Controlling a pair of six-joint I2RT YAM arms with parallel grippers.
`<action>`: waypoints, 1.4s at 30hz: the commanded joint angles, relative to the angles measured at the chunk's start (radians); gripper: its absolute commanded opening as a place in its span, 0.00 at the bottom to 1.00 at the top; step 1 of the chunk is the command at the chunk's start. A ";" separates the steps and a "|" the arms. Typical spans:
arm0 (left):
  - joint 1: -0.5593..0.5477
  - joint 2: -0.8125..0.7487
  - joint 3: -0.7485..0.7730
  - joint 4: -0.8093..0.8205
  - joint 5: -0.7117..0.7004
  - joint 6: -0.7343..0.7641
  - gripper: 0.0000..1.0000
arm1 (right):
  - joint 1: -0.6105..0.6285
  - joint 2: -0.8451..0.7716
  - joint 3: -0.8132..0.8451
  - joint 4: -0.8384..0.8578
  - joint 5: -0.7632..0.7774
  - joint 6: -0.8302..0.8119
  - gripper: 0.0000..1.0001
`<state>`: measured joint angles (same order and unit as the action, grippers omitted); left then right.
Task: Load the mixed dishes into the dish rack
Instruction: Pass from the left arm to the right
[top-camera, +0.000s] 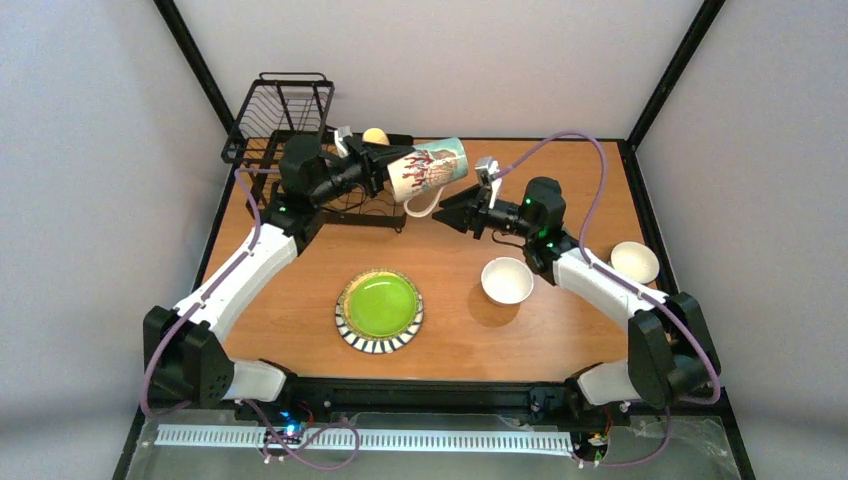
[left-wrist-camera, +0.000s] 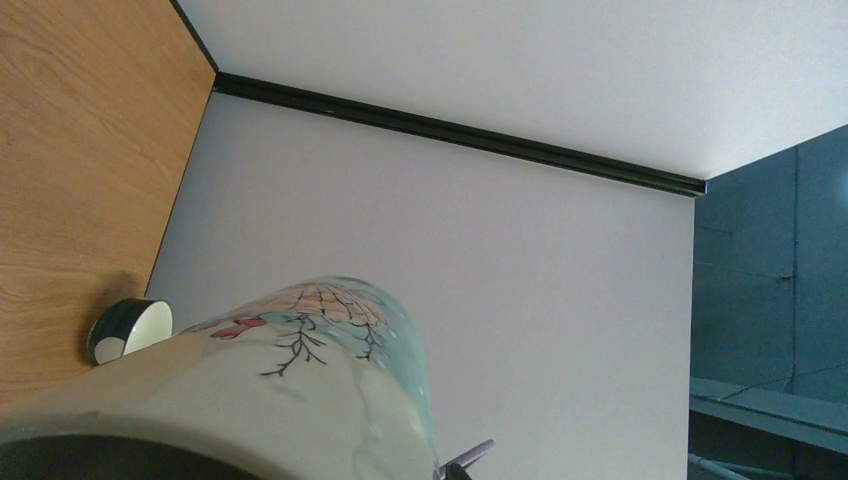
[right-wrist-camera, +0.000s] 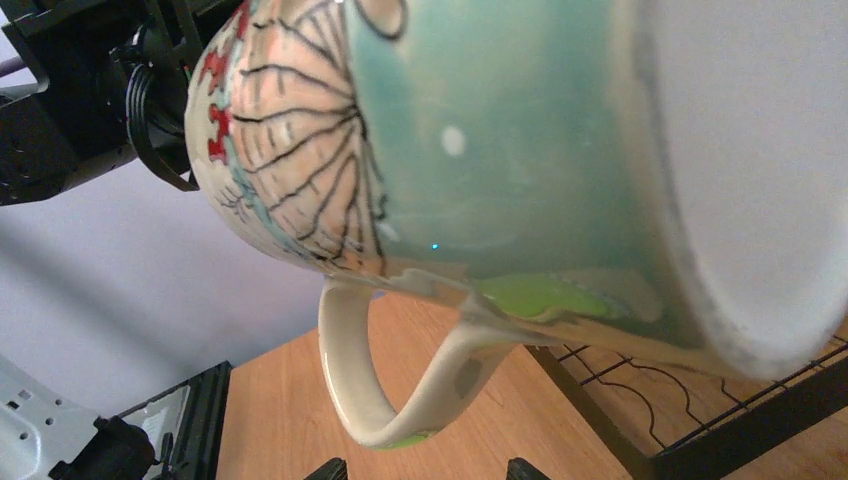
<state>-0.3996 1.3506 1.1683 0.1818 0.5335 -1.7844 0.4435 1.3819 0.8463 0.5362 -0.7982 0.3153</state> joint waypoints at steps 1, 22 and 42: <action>-0.010 -0.059 0.056 0.081 0.026 -0.021 0.00 | -0.003 0.032 0.029 0.062 -0.022 0.003 0.93; -0.048 0.009 0.015 0.215 0.047 -0.090 0.00 | -0.005 0.141 0.070 0.297 -0.138 0.190 0.91; -0.132 0.123 -0.008 0.372 0.022 -0.161 0.00 | -0.003 0.212 0.089 0.463 -0.166 0.361 0.68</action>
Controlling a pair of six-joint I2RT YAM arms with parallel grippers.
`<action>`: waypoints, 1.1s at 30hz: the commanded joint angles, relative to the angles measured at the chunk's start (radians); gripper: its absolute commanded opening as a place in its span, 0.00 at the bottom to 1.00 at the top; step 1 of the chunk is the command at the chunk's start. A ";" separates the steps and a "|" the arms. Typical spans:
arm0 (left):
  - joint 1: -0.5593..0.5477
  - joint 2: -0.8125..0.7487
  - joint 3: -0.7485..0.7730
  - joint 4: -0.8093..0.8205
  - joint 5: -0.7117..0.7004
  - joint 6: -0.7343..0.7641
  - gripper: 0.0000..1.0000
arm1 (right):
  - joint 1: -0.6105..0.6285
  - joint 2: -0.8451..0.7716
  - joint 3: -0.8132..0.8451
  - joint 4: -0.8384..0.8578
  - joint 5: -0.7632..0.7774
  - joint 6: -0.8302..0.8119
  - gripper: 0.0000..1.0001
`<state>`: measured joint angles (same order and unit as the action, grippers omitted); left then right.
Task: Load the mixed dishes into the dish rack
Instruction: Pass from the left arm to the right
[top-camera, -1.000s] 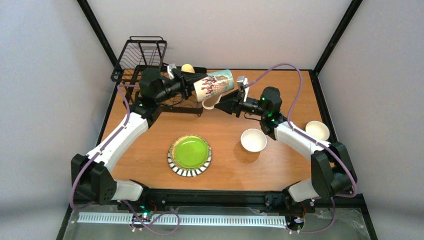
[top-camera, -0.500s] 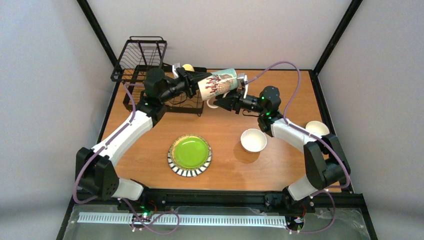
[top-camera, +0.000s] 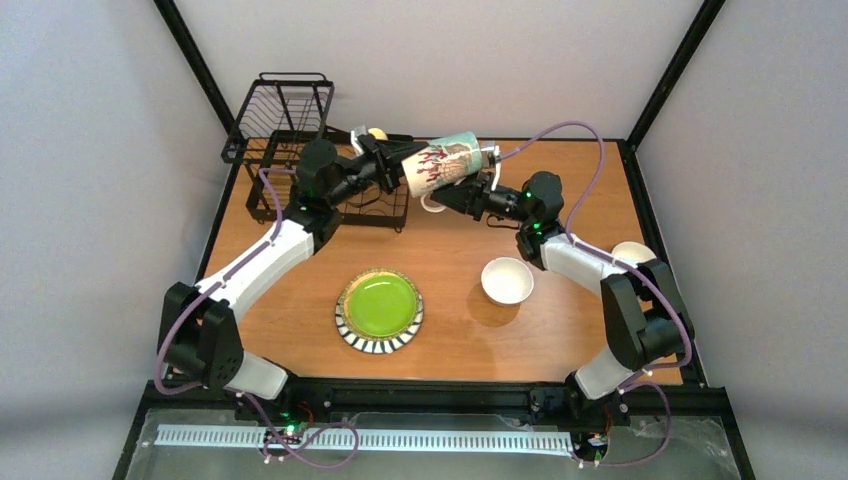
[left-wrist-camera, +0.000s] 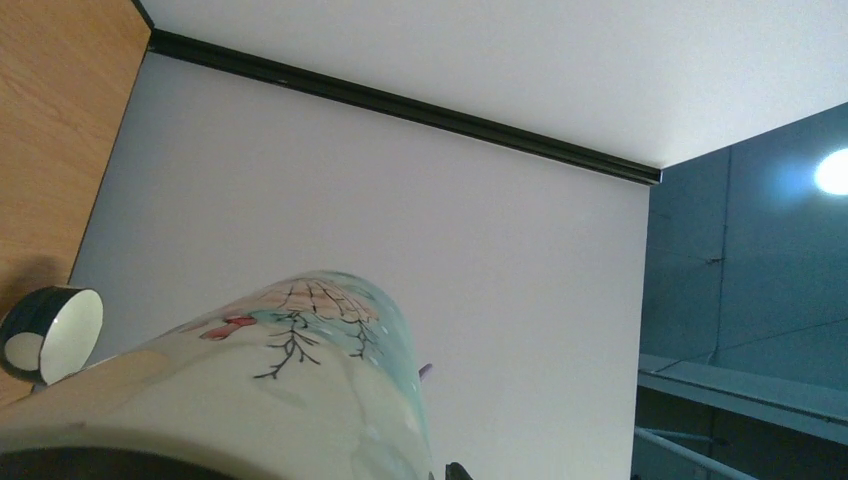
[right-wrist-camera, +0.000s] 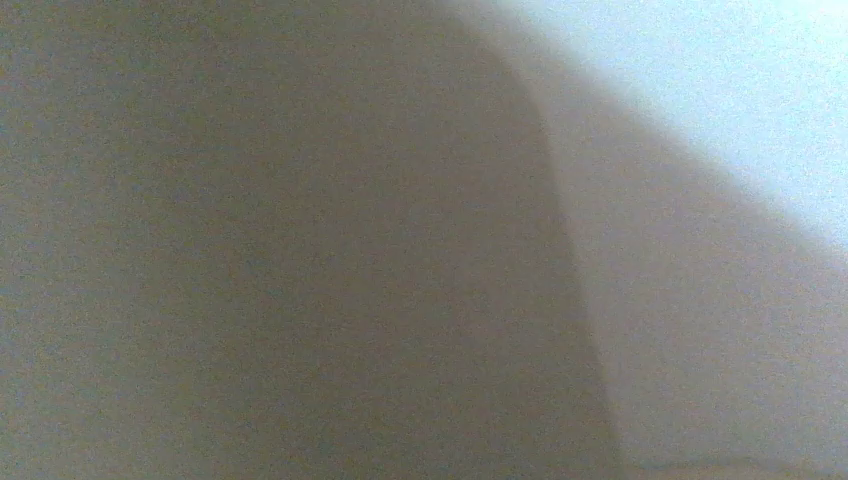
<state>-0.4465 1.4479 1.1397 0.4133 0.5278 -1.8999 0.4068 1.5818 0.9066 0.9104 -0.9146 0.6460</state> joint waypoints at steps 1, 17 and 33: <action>-0.095 0.033 0.016 0.151 0.019 -0.053 0.00 | 0.032 0.013 0.029 0.094 -0.048 0.038 0.65; -0.153 0.050 -0.065 0.256 -0.079 -0.097 0.00 | 0.032 -0.030 0.009 0.097 -0.043 0.070 0.27; -0.150 0.034 -0.133 0.243 -0.136 -0.062 0.17 | 0.032 -0.081 0.005 0.019 -0.036 0.022 0.02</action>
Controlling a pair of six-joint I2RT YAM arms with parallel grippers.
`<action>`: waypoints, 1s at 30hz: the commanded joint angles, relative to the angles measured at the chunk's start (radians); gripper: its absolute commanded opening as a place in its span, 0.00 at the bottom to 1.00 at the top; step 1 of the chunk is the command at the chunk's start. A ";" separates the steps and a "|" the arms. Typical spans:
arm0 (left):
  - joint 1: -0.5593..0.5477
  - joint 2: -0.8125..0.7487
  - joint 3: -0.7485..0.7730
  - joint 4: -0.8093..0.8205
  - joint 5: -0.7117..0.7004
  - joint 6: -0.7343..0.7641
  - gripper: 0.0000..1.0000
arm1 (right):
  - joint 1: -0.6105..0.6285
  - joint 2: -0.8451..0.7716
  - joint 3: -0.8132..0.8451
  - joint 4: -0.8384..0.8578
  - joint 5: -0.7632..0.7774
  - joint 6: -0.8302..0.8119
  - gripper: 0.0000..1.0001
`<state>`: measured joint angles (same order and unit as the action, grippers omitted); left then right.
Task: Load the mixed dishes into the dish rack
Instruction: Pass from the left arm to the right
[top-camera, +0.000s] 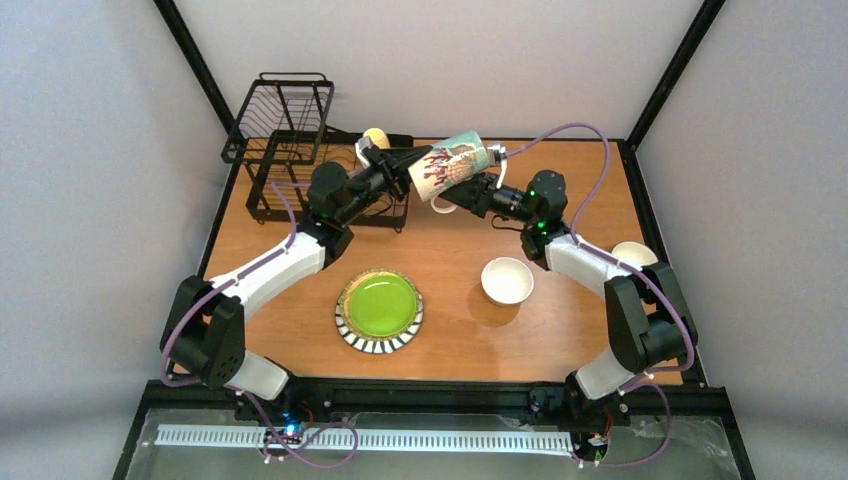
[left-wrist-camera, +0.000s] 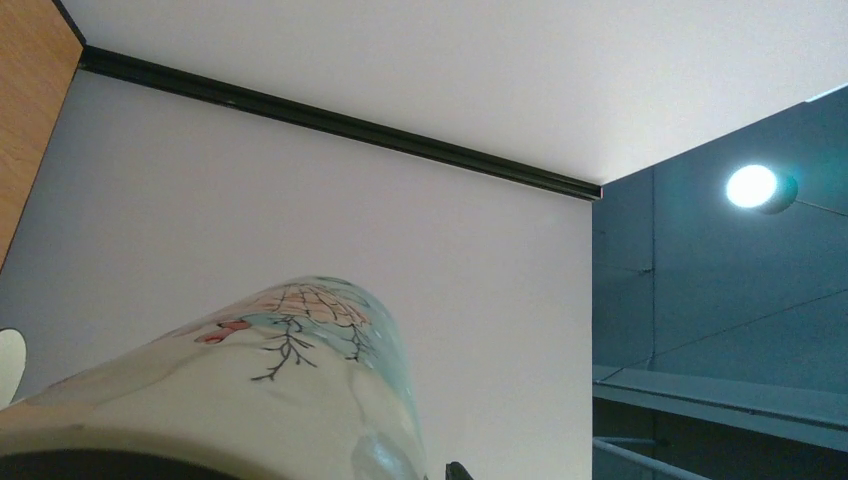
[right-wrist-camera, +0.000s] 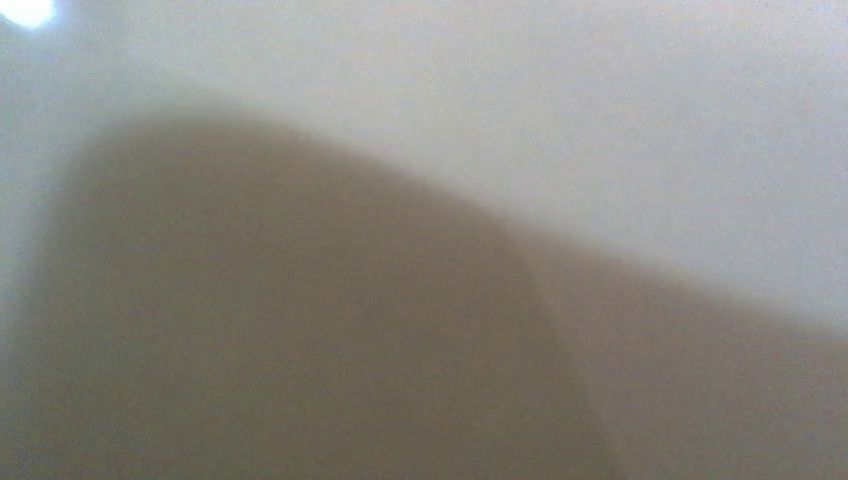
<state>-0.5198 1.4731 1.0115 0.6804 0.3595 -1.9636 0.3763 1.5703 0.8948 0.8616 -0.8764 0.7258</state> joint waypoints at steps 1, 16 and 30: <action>-0.074 0.009 -0.004 -0.033 0.027 0.011 0.19 | 0.062 -0.075 0.019 0.054 -0.072 -0.068 0.02; 0.005 -0.069 -0.053 -0.200 -0.024 0.158 0.35 | 0.057 -0.106 0.031 -0.022 -0.048 -0.129 0.02; 0.109 -0.216 -0.096 -0.465 -0.109 0.323 0.38 | 0.038 -0.092 0.113 -0.122 -0.009 -0.203 0.02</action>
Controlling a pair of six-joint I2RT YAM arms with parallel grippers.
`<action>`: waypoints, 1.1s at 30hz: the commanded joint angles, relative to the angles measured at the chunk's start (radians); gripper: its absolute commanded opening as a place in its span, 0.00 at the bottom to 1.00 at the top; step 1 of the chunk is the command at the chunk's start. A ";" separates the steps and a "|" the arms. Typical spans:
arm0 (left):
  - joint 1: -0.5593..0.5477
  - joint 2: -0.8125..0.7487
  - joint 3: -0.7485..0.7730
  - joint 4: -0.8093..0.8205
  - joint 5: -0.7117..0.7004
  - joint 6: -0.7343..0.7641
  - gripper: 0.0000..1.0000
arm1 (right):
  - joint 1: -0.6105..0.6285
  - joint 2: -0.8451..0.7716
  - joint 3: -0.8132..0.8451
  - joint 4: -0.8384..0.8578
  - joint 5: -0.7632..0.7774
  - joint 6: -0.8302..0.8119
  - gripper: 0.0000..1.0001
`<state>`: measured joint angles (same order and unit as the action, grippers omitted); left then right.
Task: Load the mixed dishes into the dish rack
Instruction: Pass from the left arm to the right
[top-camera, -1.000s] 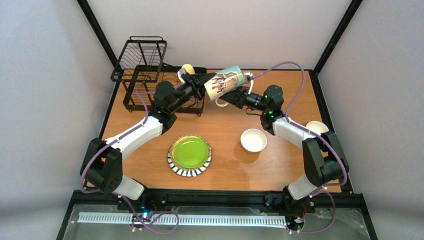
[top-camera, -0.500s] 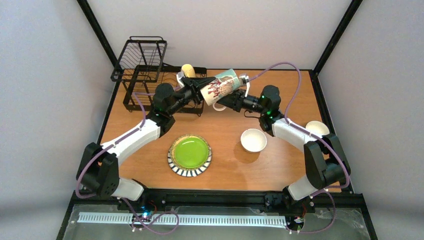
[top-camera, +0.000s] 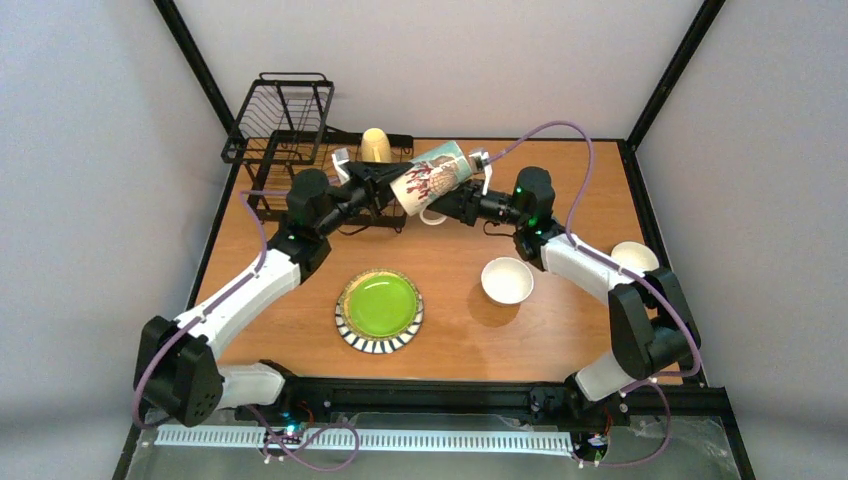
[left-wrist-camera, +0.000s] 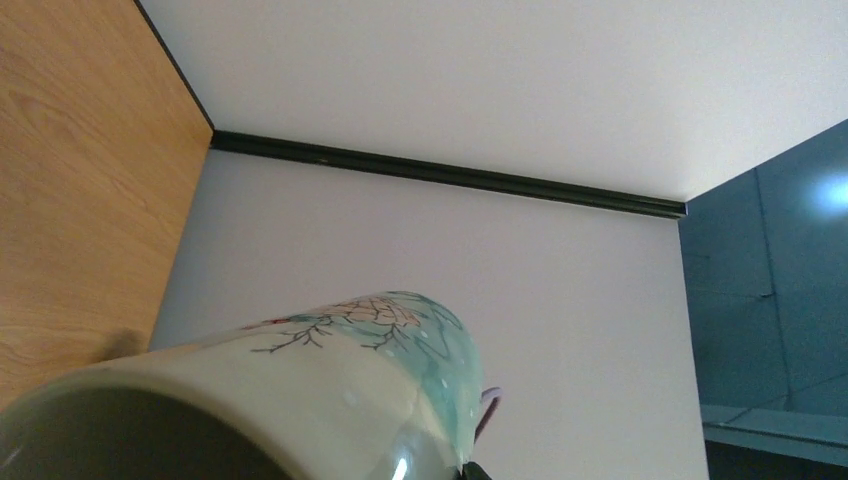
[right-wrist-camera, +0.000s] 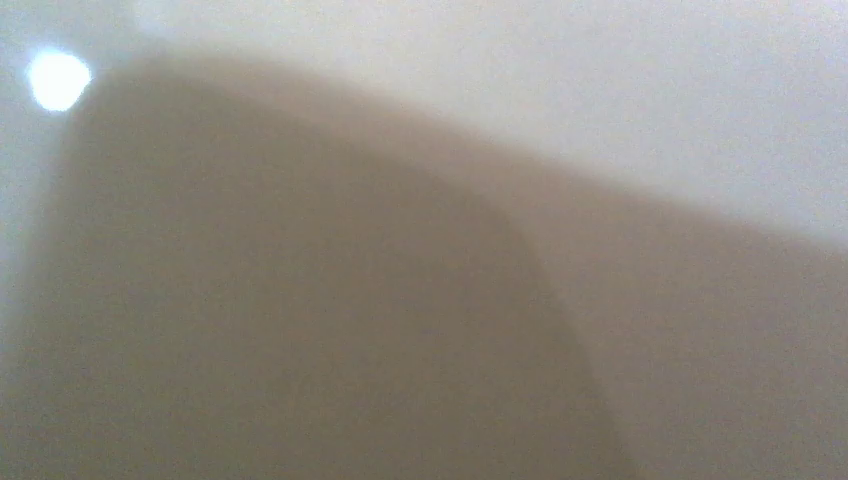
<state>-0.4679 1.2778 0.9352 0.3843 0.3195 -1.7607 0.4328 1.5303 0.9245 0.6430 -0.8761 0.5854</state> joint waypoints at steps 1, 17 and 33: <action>0.063 -0.026 -0.022 -0.180 -0.070 0.127 0.38 | -0.021 -0.048 0.093 0.088 -0.008 -0.068 0.02; 0.145 -0.181 -0.088 -0.330 -0.153 0.221 0.39 | -0.026 0.059 0.307 -0.145 0.039 -0.218 0.02; 0.152 -0.315 -0.087 -0.496 -0.229 0.332 0.39 | 0.064 0.296 0.684 -0.575 0.249 -0.509 0.02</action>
<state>-0.3206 0.9989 0.8379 -0.0376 0.1242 -1.4818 0.4541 1.7908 1.4822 0.1238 -0.7017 0.1844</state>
